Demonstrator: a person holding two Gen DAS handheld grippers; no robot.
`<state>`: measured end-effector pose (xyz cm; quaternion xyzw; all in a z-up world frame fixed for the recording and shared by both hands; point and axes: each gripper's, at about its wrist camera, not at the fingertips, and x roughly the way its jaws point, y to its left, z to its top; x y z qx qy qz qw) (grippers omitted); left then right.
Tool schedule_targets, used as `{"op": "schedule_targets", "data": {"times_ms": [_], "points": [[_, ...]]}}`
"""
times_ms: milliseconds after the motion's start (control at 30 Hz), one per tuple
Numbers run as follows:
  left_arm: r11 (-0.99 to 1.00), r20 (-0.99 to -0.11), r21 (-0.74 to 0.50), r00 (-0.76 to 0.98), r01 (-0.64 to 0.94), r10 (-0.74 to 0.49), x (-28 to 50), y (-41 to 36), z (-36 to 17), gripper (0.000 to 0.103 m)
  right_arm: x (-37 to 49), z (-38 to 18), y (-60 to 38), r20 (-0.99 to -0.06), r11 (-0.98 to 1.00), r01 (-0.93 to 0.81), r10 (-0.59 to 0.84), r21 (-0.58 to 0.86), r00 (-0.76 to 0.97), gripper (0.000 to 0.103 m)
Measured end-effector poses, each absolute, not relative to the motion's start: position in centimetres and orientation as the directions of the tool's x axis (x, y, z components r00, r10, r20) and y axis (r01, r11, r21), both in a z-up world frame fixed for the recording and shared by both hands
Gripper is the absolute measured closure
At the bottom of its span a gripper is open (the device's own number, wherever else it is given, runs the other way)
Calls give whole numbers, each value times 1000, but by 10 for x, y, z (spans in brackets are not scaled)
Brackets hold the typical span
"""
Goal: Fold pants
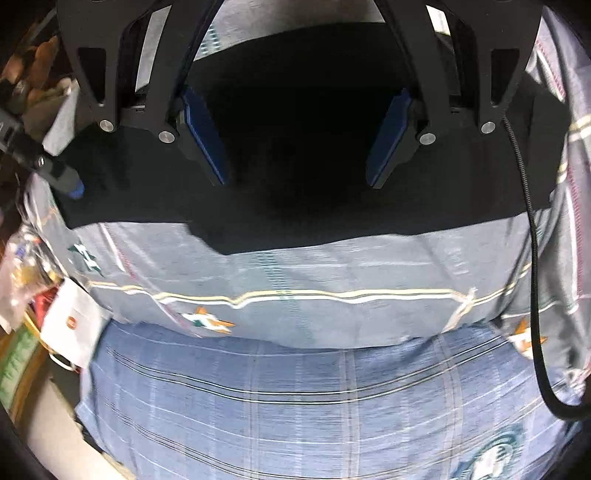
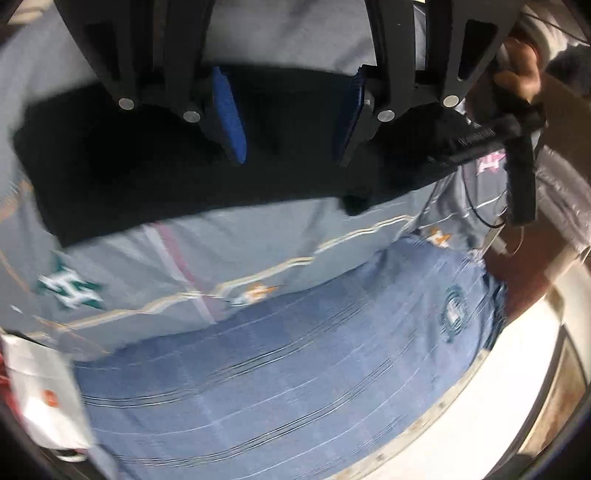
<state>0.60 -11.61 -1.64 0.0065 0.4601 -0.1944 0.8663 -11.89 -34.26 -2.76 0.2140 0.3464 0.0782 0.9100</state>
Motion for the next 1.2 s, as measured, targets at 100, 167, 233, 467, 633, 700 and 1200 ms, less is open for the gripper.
{"op": "schedule_targets", "data": {"times_ms": [100, 167, 233, 467, 633, 700, 1200], "points": [[938, -800, -157, 517, 309, -305, 7, -101, -17, 26, -80, -26, -313, -591, 885, -72, 365, 459, 719, 55], [946, -799, -147, 529, 290, -286, 9, -94, -16, 26, -52, -29, -287, -592, 863, -131, 437, 488, 677, 55], [950, -800, -147, 532, 277, -279, 11, -87, -18, 26, -33, -35, -267, -613, 860, -156, 462, 486, 641, 56], [948, -806, -171, 515, 269, -291, 16, -81, -28, 26, -1, -55, -259, -661, 897, -170, 418, 408, 623, 93], [953, -818, -141, 511, 266, -264, 20, -87, -44, 26, 5, -73, -259, -696, 936, -119, 327, 330, 639, 93], [954, -813, -128, 523, 271, -257, 19, -87, -44, 26, 4, -72, -263, -686, 933, -116, 331, 341, 648, 93], [929, -789, -176, 517, 327, -332, -5, -110, -19, 26, -102, -48, -283, -649, 924, -68, 316, 377, 692, 90]]}}
